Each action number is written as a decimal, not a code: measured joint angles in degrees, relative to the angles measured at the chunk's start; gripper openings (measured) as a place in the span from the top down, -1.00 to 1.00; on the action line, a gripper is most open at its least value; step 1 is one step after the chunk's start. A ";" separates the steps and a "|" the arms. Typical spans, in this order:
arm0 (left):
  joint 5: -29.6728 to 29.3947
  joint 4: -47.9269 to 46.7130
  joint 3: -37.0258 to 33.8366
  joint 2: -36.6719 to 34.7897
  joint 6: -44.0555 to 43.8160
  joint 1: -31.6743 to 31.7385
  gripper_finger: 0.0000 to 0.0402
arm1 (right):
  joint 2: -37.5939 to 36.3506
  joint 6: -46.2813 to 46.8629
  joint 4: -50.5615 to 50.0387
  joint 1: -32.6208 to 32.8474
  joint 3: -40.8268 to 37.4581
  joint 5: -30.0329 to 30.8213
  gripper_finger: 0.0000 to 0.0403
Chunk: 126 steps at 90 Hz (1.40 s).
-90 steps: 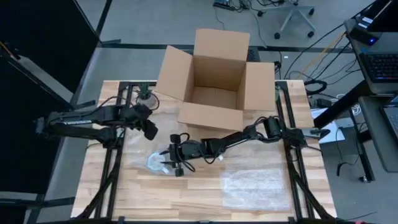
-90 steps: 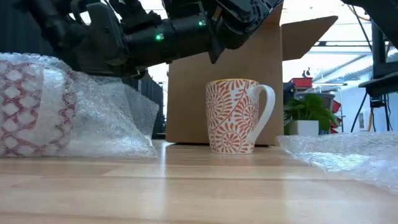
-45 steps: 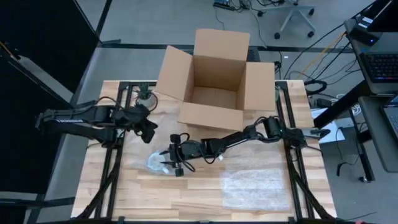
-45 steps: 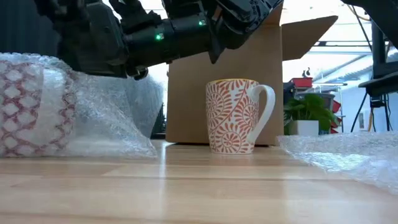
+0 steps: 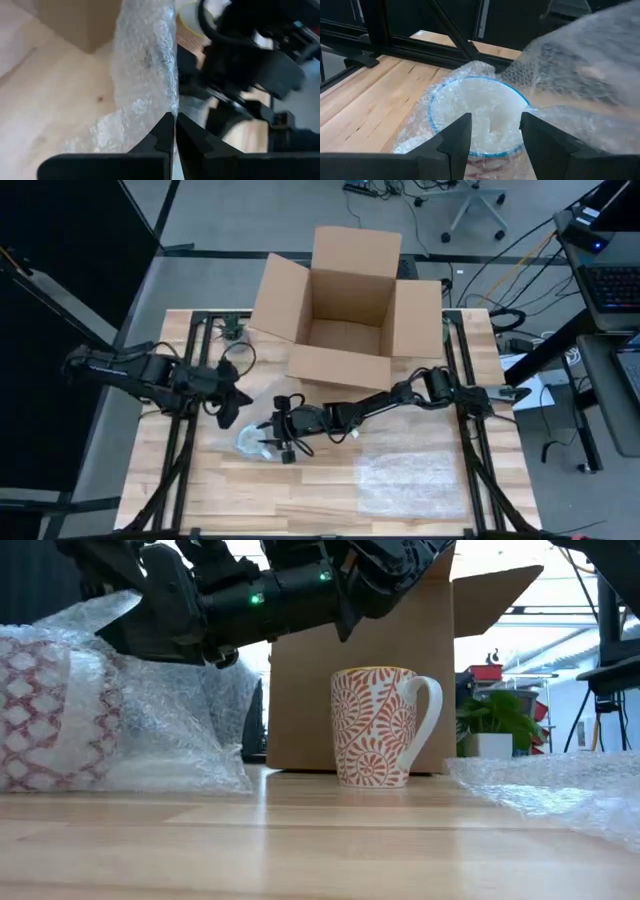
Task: Wrap mug
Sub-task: Wrap the red mug with the bubble wrap
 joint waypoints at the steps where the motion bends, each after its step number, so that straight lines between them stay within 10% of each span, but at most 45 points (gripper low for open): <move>1: 0.00 0.02 0.01 0.06 -0.12 -0.34 0.99 | 0.00 0.00 0.00 0.00 0.00 0.00 0.22; 75: 1.11 8.89 -5.79 18.83 -1.86 -12.55 0.99 | -0.74 2.33 -0.84 -0.26 -0.12 0.07 0.22; 126: 2.61 8.87 -5.77 21.39 -1.49 -12.55 0.99 | -12.81 1.46 -27.43 0.20 -0.20 0.10 0.22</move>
